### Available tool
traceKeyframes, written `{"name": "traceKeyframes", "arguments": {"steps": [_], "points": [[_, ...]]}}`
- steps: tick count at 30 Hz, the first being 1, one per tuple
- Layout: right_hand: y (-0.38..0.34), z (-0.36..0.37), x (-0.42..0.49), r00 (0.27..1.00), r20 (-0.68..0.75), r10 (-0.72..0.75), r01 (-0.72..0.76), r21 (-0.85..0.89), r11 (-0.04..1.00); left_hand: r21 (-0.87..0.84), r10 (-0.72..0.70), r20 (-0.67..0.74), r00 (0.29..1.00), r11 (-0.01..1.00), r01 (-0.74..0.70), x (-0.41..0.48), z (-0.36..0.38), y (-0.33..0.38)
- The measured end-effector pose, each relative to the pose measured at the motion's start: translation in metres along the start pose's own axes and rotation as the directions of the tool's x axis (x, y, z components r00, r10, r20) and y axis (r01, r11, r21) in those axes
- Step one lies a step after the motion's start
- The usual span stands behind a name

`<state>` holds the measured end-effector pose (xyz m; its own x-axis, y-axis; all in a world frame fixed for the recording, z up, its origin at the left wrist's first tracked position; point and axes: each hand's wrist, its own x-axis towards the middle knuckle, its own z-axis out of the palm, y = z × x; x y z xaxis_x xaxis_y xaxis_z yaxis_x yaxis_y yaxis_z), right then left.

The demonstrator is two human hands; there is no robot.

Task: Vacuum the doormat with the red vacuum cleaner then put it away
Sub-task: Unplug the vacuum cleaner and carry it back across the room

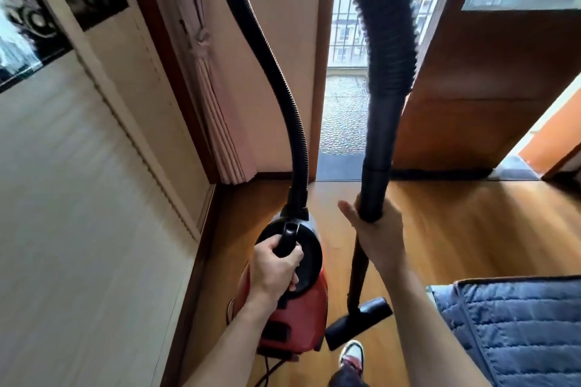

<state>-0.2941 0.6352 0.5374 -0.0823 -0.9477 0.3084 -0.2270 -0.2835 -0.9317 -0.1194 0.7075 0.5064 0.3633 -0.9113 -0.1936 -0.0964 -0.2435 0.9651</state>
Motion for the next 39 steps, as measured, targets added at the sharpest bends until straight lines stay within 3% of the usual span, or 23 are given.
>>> {"name": "traceKeyframes", "arguments": {"steps": [11,16,21,28,39], "points": [[0.078,0.031,0.212,0.995,0.071,0.065,-0.07,0.08,0.994,0.005,-0.031,-0.125,0.992,0.999,0.031,0.195,0.085,0.034],[0.114,0.055,0.316,0.977,0.172,0.124,-0.147,0.13,0.981,-0.013,-0.06,-0.187,0.981,0.998,0.058,0.284,0.119,0.058],[0.133,0.089,0.397,0.963,0.257,0.079,-0.11,0.109,0.988,-0.055,-0.082,-0.25,0.965,0.996,0.071,0.352,0.134,0.08],[0.144,0.14,0.457,0.944,0.33,0.018,-0.053,0.097,0.994,-0.068,-0.137,-0.297,0.945,0.99,0.122,0.423,0.12,0.091],[0.167,0.21,0.516,0.957,0.277,0.082,-0.083,-0.006,0.996,-0.019,-0.159,-0.253,0.954,0.987,0.16,0.51,0.075,0.078]]}}
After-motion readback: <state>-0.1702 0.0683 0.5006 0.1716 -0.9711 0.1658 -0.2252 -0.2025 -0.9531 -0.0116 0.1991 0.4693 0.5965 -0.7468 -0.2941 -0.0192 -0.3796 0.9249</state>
